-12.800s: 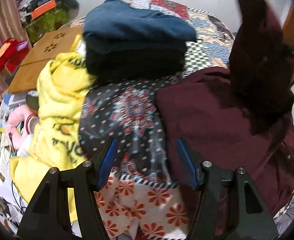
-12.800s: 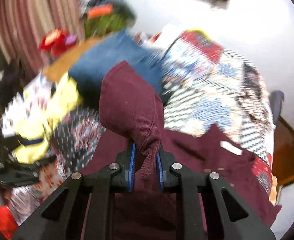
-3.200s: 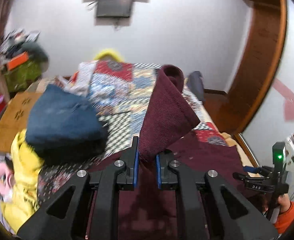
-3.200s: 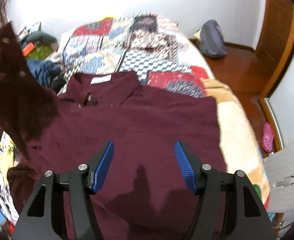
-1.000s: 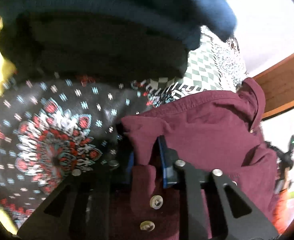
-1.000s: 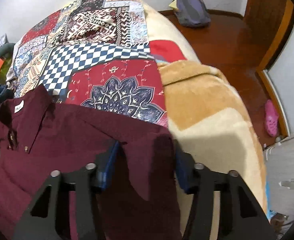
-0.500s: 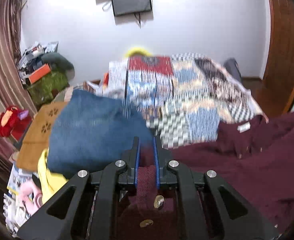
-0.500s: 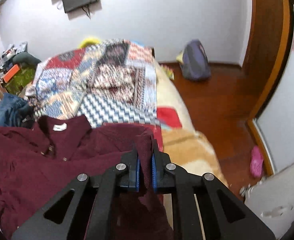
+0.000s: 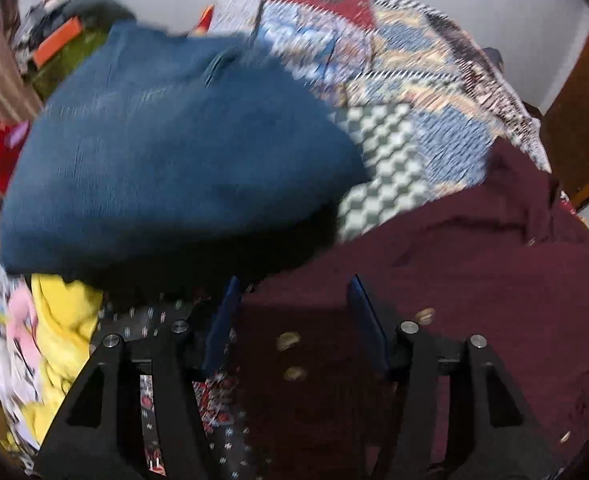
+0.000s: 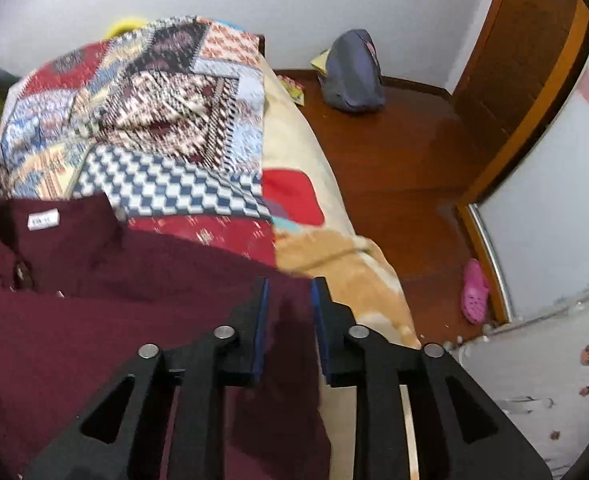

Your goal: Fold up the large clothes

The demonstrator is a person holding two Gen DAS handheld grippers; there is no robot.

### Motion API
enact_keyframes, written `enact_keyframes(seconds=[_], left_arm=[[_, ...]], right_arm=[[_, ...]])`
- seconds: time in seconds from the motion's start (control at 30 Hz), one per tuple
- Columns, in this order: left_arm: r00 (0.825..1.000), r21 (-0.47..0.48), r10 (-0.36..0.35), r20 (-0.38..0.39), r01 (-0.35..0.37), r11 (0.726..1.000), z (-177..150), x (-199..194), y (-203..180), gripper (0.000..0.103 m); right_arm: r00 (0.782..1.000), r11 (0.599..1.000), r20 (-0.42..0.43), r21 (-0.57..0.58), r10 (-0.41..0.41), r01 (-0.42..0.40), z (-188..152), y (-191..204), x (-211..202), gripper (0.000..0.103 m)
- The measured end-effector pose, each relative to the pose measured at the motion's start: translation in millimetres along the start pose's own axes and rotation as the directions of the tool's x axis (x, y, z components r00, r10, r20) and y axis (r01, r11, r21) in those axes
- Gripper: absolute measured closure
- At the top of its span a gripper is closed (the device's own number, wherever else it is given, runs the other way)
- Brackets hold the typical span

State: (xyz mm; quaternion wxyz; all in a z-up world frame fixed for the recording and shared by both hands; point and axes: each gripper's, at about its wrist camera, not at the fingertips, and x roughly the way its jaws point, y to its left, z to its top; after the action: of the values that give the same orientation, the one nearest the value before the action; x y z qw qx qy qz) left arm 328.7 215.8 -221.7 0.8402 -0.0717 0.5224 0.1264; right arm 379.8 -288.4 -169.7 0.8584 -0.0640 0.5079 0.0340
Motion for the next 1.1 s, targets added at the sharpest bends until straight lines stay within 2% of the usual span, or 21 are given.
enact_keyframes(seconds=[0.1,0.23,0.43,0.6,0.77,1.0,1.1], left_arm=[[1.000,-0.002,0.004,0.002,-0.004,1.000,-13,-8,11,0.047],[1.000,0.006,-0.007,0.029,0.007,1.000,-29,-34,18,0.046],[0.996,0.054,-0.006,0.089,0.001,0.999,-54,-81,21,0.040],[0.993,0.088,-0.008,0.117,-0.002,0.996,-82,-110,20,0.037],[0.992,0.083,-0.050,0.112,0.041,0.996,-113,-130,23,0.037],[0.993,0.066,-0.117,0.013,0.116,0.991,-160,-125,18,0.036],[0.984,0.042,-0.170,-0.047,0.172,0.984,-177,-114,13,0.036]], right_arm=[[0.999,0.999,0.026,-0.023,0.035,-0.034,-10,-3,-22,0.076],[0.994,0.996,0.093,-0.069,0.057,-0.051,-22,4,-62,0.054],[0.981,0.988,0.152,-0.111,0.120,-0.104,-46,15,-108,0.043],[0.977,0.983,0.176,-0.157,0.124,-0.097,-72,24,-131,0.042],[0.981,0.981,0.154,-0.173,0.114,-0.087,-103,28,-137,0.042],[0.988,0.984,0.088,-0.142,0.125,-0.112,-142,28,-127,0.042],[0.992,0.986,0.057,-0.128,0.116,-0.107,-158,27,-119,0.042]])
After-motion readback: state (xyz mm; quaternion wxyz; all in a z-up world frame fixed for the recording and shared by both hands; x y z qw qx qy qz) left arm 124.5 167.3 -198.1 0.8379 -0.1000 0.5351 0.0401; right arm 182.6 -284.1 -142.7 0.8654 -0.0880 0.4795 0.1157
